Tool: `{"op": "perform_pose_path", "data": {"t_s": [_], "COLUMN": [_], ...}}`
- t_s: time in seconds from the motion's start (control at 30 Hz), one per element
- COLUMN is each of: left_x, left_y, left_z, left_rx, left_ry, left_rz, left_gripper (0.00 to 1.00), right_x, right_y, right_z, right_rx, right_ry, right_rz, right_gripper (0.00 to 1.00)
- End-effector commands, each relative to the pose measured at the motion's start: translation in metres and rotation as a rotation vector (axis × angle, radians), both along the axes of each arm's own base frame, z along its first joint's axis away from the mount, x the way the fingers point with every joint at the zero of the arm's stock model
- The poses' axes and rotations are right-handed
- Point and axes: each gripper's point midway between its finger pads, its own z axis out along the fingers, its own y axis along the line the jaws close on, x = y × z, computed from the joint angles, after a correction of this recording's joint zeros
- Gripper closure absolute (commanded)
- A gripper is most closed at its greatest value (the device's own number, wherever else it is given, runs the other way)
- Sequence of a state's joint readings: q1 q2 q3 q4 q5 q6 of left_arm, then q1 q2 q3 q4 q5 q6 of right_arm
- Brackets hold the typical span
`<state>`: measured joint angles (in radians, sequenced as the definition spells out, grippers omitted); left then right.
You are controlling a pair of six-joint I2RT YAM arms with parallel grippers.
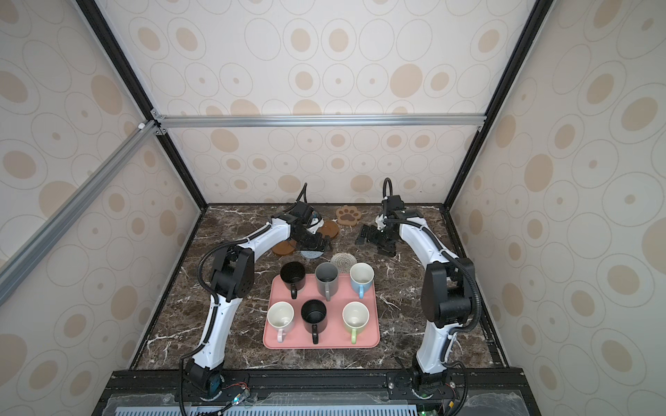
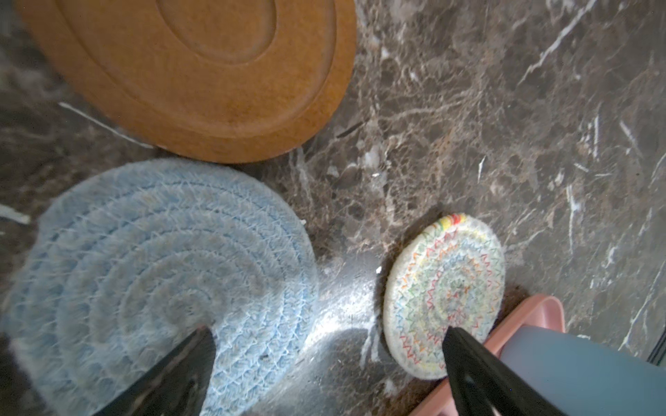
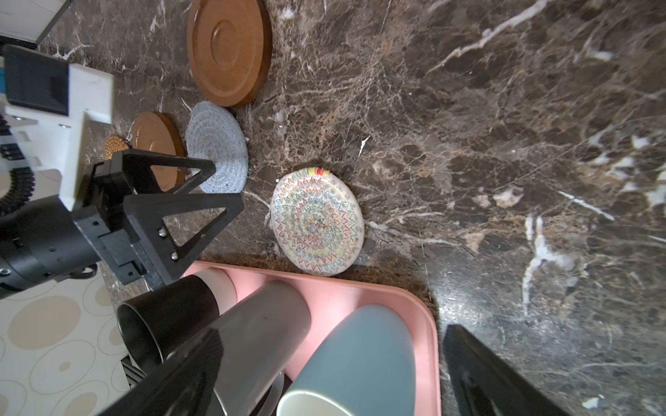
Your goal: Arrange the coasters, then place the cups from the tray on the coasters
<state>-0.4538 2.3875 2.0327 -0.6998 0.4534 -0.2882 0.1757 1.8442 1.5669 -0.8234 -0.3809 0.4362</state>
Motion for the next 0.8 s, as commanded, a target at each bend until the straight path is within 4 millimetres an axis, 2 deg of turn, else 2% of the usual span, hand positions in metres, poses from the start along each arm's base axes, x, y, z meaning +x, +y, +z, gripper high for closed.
{"op": "perform_pose_path", "data": {"t_s": [0.0, 0.17, 0.57, 0.77], "left_x": [0.002, 0.008, 0.004, 0.011], "left_y": [-0.005, -0.009, -0.016, -0.021], "left_z": [-0.017, -0.023, -0.028, -0.014], "left_rx": [0.002, -0.001, -0.02, -0.035], "left_ry": [0.03, 0.025, 0.037, 0.008], "left_rz": [-0.007, -0.005, -0.026, -0.023], "left_gripper": [0.0, 0.0, 0.0, 0.0], "right_x": [-0.009, -0.009, -0.009, -0.009], "right_y": [-0.002, -0.002, -0.002, -0.001], "right_z": [-0.006, -0.006, -0.006, -0.006], "right_rx": [-0.025, -0.027, -0.027, -0.025], "right_ry": [0.032, 0.03, 0.03, 0.03], "right_rz": [0.006, 0.009, 0.015, 0.018], "right_gripper": [0.0, 0.0, 0.0, 0.0]}}
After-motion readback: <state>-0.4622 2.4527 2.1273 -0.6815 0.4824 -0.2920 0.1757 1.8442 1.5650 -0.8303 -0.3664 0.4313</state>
